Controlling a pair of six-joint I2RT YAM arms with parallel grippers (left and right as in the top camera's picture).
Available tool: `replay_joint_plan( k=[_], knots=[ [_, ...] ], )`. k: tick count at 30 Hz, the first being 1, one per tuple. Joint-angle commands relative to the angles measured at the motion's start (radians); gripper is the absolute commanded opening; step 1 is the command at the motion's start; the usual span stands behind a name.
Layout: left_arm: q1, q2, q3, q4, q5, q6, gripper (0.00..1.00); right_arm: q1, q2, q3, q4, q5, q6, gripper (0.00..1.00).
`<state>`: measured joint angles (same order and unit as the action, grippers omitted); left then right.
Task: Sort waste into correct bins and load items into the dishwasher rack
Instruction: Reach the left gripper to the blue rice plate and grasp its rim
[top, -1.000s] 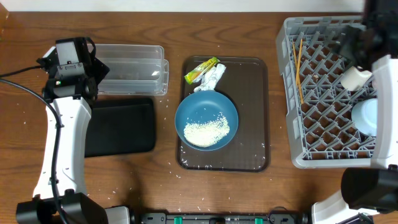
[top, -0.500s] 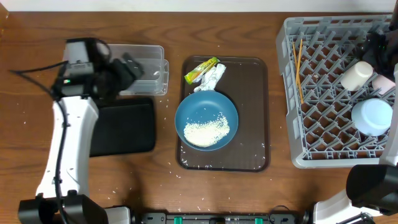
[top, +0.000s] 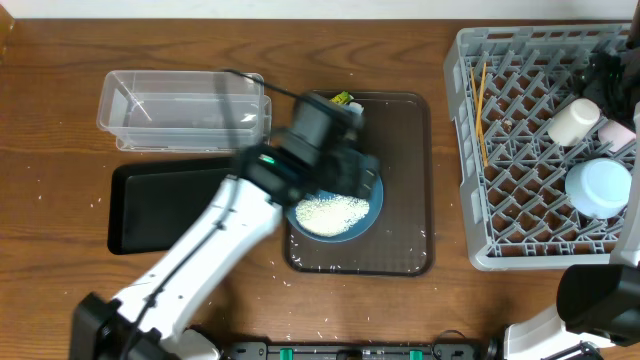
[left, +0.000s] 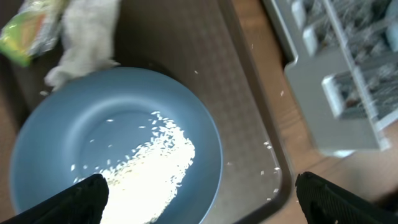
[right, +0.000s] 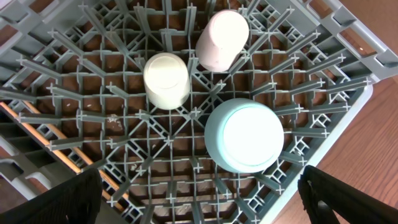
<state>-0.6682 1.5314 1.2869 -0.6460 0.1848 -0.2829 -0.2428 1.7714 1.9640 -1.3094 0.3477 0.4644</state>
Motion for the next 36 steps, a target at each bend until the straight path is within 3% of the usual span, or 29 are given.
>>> replay_joint_plan(
  k=[1, 17, 22, 26, 31, 36],
  knots=[
    [-0.082, 0.068, -0.006, 0.004, -0.204, 0.047, 0.99, -0.006, 0.002, 0.002, 0.000, 0.006, 0.018, 0.99],
    [-0.169, 0.345, -0.007, 0.027, -0.193, 0.061, 0.99, -0.006, 0.002, 0.002, 0.000, 0.006, 0.018, 0.99],
    [-0.171, 0.354, -0.007, 0.026, -0.193, 0.061, 0.91, -0.006, 0.002, 0.002, 0.000, 0.006, 0.018, 0.99],
    [-0.181, 0.354, -0.007, 0.027, -0.194, 0.046, 0.73, -0.006, 0.002, 0.002, 0.000, 0.006, 0.018, 0.99],
    [-0.200, 0.361, -0.007, 0.047, -0.195, 0.018, 0.68, -0.006, 0.002, 0.002, 0.000, 0.006, 0.018, 0.99],
    [-0.214, 0.377, -0.007, 0.057, -0.194, -0.003, 0.53, -0.006, 0.002, 0.002, 0.000, 0.006, 0.018, 0.99]
  ],
)
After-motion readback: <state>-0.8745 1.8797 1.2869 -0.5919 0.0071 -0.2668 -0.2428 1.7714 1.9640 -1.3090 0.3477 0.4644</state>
